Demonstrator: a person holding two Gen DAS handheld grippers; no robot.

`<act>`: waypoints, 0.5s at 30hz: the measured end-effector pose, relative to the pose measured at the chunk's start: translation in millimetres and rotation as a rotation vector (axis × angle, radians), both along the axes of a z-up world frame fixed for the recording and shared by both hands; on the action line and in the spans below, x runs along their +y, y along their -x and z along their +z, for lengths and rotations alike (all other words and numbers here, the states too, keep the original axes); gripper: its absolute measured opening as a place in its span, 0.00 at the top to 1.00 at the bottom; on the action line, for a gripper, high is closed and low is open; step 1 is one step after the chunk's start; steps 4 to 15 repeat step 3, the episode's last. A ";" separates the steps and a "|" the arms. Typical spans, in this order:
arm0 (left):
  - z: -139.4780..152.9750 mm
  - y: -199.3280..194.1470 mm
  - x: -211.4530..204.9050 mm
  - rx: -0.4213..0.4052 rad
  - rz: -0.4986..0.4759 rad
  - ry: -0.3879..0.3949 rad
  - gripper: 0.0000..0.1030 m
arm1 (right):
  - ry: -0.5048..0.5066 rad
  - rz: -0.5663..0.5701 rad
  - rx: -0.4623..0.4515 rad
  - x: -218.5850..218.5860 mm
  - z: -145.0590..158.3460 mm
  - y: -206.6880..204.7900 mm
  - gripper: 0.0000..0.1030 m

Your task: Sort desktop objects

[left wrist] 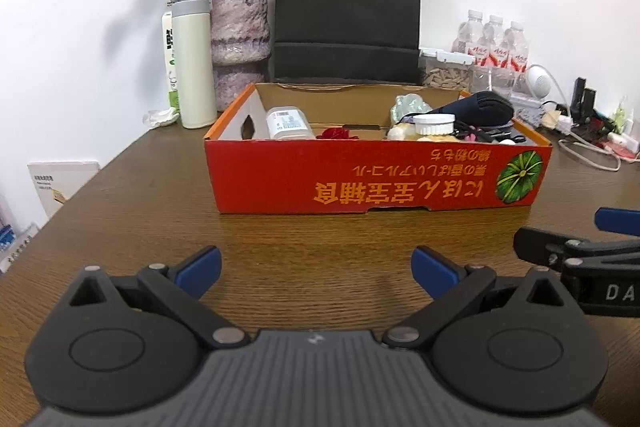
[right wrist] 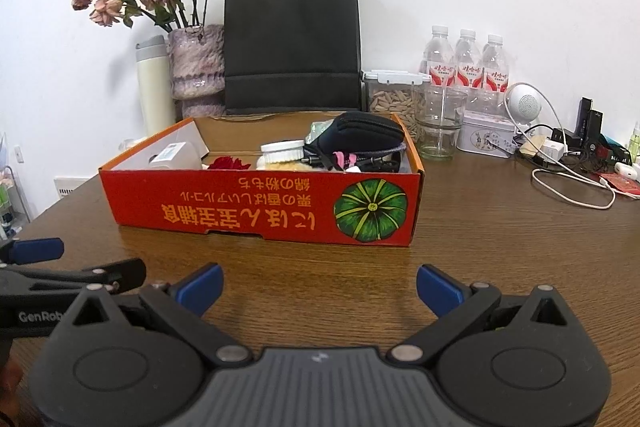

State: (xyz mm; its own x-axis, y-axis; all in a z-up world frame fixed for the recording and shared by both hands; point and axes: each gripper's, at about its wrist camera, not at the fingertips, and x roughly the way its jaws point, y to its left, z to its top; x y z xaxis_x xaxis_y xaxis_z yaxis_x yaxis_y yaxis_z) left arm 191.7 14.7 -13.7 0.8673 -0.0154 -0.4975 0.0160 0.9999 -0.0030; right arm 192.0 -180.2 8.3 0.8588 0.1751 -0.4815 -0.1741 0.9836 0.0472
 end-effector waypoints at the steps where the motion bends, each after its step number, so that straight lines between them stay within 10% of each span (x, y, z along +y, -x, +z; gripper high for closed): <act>1: 0.0 0.5 1.2 0.000 -0.005 0.012 0.00 | 0.000 0.000 0.000 -0.1 0.2 0.0 0.00; 15: -0.7 -0.5 2.5 0.010 -0.001 0.022 0.00 | 0.001 0.000 0.000 -0.1 0.1 -0.1 0.00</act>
